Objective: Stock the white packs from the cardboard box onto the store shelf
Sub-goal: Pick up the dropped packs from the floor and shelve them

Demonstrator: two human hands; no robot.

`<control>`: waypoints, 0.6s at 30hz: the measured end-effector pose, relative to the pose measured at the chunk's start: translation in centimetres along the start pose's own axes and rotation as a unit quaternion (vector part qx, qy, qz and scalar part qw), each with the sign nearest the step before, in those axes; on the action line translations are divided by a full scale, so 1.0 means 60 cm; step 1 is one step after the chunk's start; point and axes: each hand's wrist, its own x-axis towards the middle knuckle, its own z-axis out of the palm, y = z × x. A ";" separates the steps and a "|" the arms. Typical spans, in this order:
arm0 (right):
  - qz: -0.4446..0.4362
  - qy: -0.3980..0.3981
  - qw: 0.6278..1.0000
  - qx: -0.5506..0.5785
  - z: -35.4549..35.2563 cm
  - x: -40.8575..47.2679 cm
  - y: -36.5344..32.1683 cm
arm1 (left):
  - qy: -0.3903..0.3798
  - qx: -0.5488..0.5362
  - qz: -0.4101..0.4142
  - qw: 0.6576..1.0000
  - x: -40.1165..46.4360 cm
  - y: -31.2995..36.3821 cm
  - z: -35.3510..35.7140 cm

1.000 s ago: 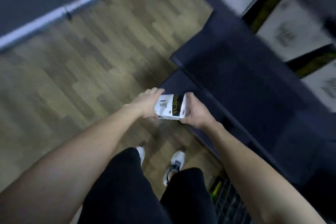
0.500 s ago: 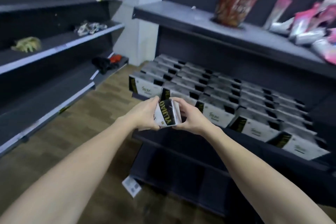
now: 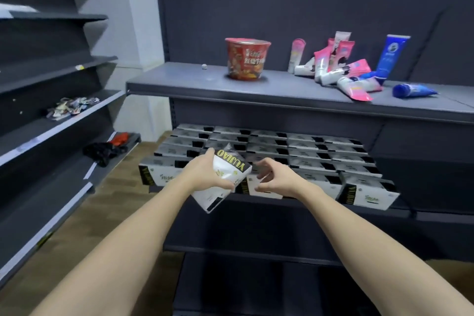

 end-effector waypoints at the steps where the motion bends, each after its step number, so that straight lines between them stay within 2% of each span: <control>1: 0.010 0.007 1.000 0.003 -0.009 -0.006 0.008 | 0.001 0.005 -0.001 1.000 0.008 0.012 0.003; 3: 0.027 0.017 0.999 0.002 -0.026 -0.016 0.022 | 0.001 -0.019 -0.007 1.000 0.023 0.038 0.010; 7: 0.057 0.012 0.998 0.025 -0.052 -0.039 0.051 | -0.027 -0.136 -0.014 0.990 0.059 0.091 0.027; 12: 0.101 -0.021 0.985 0.141 -0.083 -0.066 0.080 | -0.043 -0.232 -0.044 0.971 0.099 0.171 0.050; 15: 0.128 0.023 0.977 0.172 -0.107 -0.073 0.090 | -0.061 -0.309 -0.061 0.947 0.124 0.226 0.075; 18: 0.114 0.097 0.957 0.249 -0.143 -0.074 0.106 | -0.073 -0.355 -0.049 0.931 0.141 0.287 0.103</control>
